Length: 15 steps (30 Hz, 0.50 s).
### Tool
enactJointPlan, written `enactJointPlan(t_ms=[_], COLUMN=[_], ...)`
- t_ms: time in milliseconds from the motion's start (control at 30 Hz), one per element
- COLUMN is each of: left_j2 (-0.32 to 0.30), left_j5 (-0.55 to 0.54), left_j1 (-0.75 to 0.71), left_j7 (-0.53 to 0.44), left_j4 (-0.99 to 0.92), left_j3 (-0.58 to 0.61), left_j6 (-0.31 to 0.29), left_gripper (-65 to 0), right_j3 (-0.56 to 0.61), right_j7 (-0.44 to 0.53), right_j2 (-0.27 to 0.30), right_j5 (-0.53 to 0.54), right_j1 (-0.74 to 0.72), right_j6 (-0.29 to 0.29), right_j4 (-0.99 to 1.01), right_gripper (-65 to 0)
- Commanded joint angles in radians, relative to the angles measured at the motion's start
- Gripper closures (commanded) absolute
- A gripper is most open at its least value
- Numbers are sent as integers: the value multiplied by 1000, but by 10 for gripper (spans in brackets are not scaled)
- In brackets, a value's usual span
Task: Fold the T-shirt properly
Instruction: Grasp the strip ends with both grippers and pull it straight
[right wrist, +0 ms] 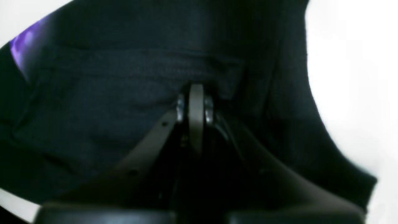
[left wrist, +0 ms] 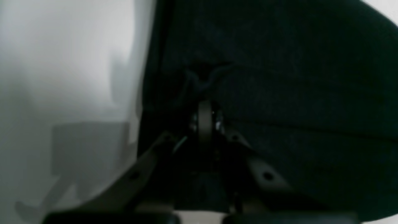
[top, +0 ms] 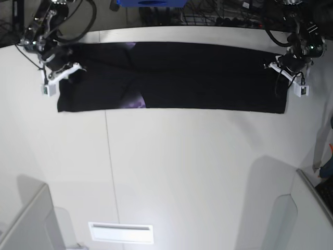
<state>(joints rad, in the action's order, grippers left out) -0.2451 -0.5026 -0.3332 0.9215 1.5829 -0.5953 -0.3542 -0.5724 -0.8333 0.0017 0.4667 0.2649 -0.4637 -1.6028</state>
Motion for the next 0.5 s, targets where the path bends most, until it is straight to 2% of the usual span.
enactJointPlan(t_ms=[0, 267, 467], left_j2=[-17, -96, -133], left_j5=[51, 54, 54], left_j1=[10, 184, 247], left_j7=[35, 43, 43], left_j4=[-31, -138, -183], left_j3=[-1, 7, 7], left_j6=[11, 14, 17], left_gripper=[0, 0, 0], right_j3=[15, 21, 15], right_j7=[-40, -40, -40], right_j2=[-16, -111, -116], right_j5=[-59, -267, -325], right_j1=[-29, -237, -281], right_j6=[6, 6, 7], right_j4=[23, 140, 147], right_gripper=[0, 0, 0])
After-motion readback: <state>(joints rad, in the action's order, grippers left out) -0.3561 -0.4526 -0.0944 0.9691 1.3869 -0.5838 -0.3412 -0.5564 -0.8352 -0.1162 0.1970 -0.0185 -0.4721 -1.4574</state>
